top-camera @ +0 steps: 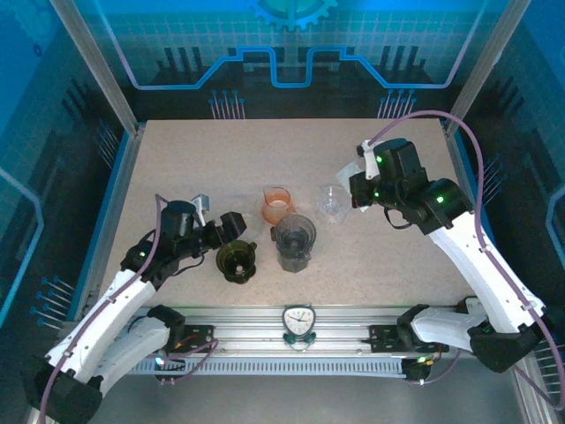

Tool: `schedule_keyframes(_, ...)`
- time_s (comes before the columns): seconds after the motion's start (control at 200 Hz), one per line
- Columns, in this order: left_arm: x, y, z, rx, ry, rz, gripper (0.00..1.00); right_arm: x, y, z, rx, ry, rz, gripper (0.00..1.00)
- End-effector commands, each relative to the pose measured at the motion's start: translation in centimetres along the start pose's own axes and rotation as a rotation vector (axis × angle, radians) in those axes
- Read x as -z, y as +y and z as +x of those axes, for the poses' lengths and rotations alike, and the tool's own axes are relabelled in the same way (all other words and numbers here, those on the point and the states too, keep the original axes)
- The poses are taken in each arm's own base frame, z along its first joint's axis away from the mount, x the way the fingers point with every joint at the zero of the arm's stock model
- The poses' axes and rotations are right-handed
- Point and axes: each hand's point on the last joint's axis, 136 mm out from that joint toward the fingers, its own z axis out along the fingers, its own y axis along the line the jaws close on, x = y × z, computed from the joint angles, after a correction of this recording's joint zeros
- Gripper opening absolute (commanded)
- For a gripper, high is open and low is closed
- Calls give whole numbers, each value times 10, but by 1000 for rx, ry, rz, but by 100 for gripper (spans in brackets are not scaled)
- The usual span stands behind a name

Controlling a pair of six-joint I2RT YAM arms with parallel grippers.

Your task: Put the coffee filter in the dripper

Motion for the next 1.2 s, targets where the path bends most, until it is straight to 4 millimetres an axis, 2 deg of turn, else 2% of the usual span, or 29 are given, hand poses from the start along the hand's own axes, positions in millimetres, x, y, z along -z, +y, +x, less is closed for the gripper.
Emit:
schedule_keyframes(0.0,9,-17,-2,-51,8,50,99,12,41,22,88,141,-115,3)
schedule_keyframes(0.125,9,-21,-1,-49,16,70,99,11,66,31,177,219,-120,3)
schedule_keyframes(0.255,7,-22,3,-47,35,87,99,4,78,41,234,312,-104,3)
schedule_keyframes(0.445,3,-26,9,-39,64,122,99,-7,90,58,334,447,-56,4)
schedule_keyframes(0.795,1,-28,14,-28,86,150,99,-32,116,71,437,581,-68,4)
schedule_keyframes(1.196,0,-30,15,-29,92,166,99,-62,139,87,472,648,-107,5)
